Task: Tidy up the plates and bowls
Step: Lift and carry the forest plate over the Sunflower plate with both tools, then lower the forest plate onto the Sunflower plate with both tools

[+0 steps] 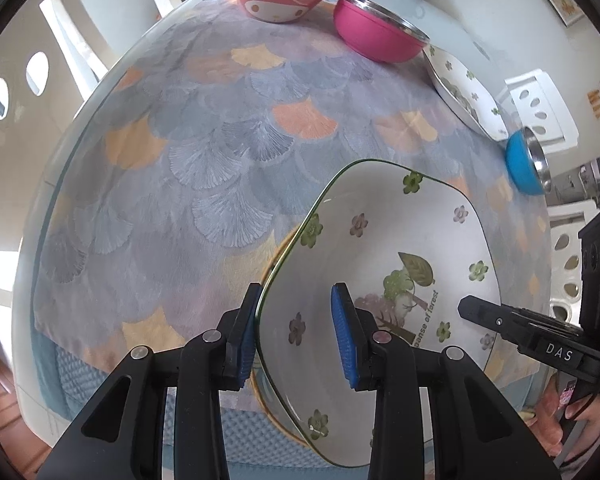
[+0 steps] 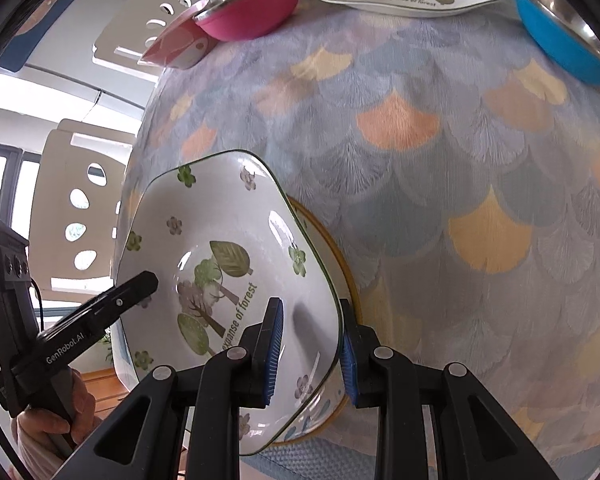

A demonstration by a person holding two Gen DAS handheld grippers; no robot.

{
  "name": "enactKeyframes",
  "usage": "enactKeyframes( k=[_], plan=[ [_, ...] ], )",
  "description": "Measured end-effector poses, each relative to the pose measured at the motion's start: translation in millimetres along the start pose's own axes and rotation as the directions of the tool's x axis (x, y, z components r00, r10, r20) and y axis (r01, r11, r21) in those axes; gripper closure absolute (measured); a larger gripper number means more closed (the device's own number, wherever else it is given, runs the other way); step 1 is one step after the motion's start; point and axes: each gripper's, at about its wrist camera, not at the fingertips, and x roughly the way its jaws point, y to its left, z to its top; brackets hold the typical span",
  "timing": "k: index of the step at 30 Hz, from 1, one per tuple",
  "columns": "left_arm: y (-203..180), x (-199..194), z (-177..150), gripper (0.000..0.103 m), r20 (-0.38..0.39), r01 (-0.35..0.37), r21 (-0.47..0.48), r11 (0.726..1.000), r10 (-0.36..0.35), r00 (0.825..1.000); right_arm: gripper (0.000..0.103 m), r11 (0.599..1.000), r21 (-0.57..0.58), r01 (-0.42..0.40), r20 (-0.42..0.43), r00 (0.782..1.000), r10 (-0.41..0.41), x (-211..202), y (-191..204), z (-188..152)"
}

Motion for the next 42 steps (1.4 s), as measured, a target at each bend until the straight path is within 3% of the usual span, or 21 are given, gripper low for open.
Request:
enactKeyframes(
  k=[14, 26, 34, 38, 42],
  plan=[
    [-3, 4, -15, 0.073, -0.028, -0.004, 0.012, 1.0, 0.004, 1.0, 0.076, 1.0, -0.004, 0.01, -0.001, 1.0, -0.01, 0, 2, -6],
    [-1, 8, -17, 0.066, -0.033, 0.033, -0.039, 0.999, -0.035, 0.999, 0.076, 1.0, 0.011, 0.008, -0.015, 1.0, -0.007, -4, 1, -12],
    [-2, 10, -14, 0.066, -0.064, 0.017, -0.051, 0.999, -0.02, 0.998, 0.076, 0.998, -0.001, 0.055, -0.019, 0.998, -0.055, -6, 6, -15],
    [-8, 14, -14, 0.066, -0.075, -0.012, -0.035, 0.999, 0.01, 0.997, 0.076, 0.984, -0.038, 0.175, -0.02, 0.984, -0.176, -6, 12, -13],
    [-13, 15, -13, 0.065, -0.08, -0.036, -0.022, 0.999, 0.034, 0.996, 0.075, 0.982, -0.04, 0.185, -0.028, 0.982, -0.187, -5, 9, -11]
  ],
)
